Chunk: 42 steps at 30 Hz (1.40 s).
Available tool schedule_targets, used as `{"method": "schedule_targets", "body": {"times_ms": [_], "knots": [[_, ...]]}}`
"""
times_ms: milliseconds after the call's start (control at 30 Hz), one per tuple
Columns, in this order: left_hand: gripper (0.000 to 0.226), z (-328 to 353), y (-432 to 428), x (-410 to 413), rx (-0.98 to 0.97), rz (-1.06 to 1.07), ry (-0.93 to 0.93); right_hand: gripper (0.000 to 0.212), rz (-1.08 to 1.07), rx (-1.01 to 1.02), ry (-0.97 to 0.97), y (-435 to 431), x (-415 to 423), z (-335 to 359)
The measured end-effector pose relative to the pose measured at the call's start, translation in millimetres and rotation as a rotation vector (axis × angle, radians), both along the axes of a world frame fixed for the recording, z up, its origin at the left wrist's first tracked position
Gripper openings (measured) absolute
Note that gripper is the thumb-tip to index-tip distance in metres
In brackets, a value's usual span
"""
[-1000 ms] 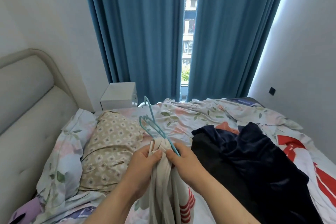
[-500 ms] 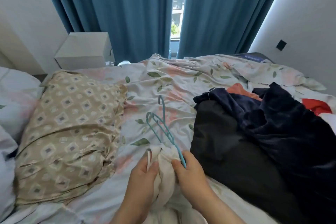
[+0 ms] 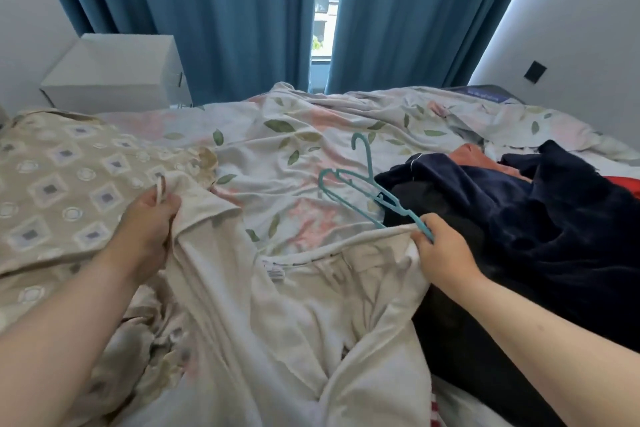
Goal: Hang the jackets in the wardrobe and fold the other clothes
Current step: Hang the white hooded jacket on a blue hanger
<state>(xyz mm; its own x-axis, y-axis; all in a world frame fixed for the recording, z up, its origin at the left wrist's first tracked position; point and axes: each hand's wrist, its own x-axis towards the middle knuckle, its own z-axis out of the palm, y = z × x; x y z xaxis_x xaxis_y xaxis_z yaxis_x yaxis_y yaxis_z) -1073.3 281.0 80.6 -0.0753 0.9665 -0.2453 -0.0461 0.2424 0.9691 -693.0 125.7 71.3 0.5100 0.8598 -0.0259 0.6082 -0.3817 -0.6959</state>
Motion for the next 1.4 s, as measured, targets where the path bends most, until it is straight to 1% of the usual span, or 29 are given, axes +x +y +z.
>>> {"method": "schedule_targets", "body": {"times_ms": [67,133,167,233,300,367,400,433,500,533,600,633,700,733,800,867,933,1033,1100,1167,1200,1267,1300,1367,1400], "knots": [[0.023,-14,3,1,-0.107,-0.069,0.026,0.018,0.018,-0.061,-0.001,4,2,-9],[0.019,-44,-12,1,-0.247,-0.141,0.091,0.018,0.017,-0.074,0.031,-1,1,-18],[0.019,-61,-26,1,-0.304,-0.165,0.137,0.017,0.005,-0.047,0.056,-6,0,-19],[0.021,-89,-56,-1,-0.365,-0.169,0.299,0.024,-0.017,0.056,0.076,-14,1,-15],[0.03,-110,-79,-3,-0.355,-0.12,0.453,0.027,-0.011,0.161,0.019,-21,4,-2],[0.032,-120,-91,-4,-0.257,-0.139,0.624,0.023,-0.01,0.241,-0.064,-27,8,15],[0.03,-122,-92,-5,-0.216,-0.135,0.676,0.023,-0.017,0.271,-0.064,-29,9,24],[0.026,-120,-92,-7,-0.193,-0.106,0.666,0.024,-0.024,0.293,-0.022,-32,9,31],[0.017,-111,-88,-14,-0.161,0.002,0.556,0.025,-0.014,0.303,0.135,-38,4,43],[0.013,-107,-87,-20,-0.153,0.055,0.494,0.027,-0.002,0.274,0.22,-42,0,46],[0.014,-98,-88,-35,-0.183,0.109,0.412,0.028,0.002,0.16,0.385,-49,-8,45],[0.017,-93,-90,-43,-0.218,0.117,0.364,0.027,-0.007,0.078,0.436,-52,-11,42],[0.015,-85,-95,-55,-0.273,0.166,0.2,0.023,-0.032,-0.095,0.473,-59,-14,35],[0.013,-79,-96,-61,-0.291,0.21,0.129,0.022,-0.053,-0.147,0.485,-61,-14,33],[0.014,-70,-94,-74,-0.291,0.307,0.046,0.02,-0.084,-0.181,0.504,-61,-10,30],[0.021,-59,-91,-86,-0.257,0.384,-0.024,0.019,-0.09,-0.189,0.52,-60,-2,31],[0.02,-46,-92,-89,-0.256,0.423,-0.144,0.02,-0.083,-0.186,0.543,-61,7,33],[0.032,-32,-95,-82,-0.351,0.332,-0.373,0.022,-0.075,-0.164,0.596,-68,19,39],[0.037,-22,-98,-78,-0.38,0.323,-0.441,0.024,-0.102,-0.137,0.624,-70,24,41],[0.029,-16,-97,-84,-0.343,0.368,-0.432,0.025,-0.12,-0.129,0.667,-74,27,41],[0.027,-14,-97,-91,-0.307,0.369,-0.395,0.025,-0.102,-0.146,0.681,-74,26,39],[0.043,-8,-96,-99,-0.239,0.325,-0.362,0.024,-0.039,-0.218,0.682,-71,17,33],[0.045,-2,-98,-98,-0.204,0.3,-0.373,0.022,-0.009,-0.258,0.669,-67,9,28],[0.038,10,-103,-87,-0.159,0.201,-0.386,0.021,0.038,-0.309,0.634,-57,-8,16],[0.032,13,-106,-78,-0.157,0.139,-0.451,0.02,0.063,-0.321,0.633,-52,-16,9]]}}
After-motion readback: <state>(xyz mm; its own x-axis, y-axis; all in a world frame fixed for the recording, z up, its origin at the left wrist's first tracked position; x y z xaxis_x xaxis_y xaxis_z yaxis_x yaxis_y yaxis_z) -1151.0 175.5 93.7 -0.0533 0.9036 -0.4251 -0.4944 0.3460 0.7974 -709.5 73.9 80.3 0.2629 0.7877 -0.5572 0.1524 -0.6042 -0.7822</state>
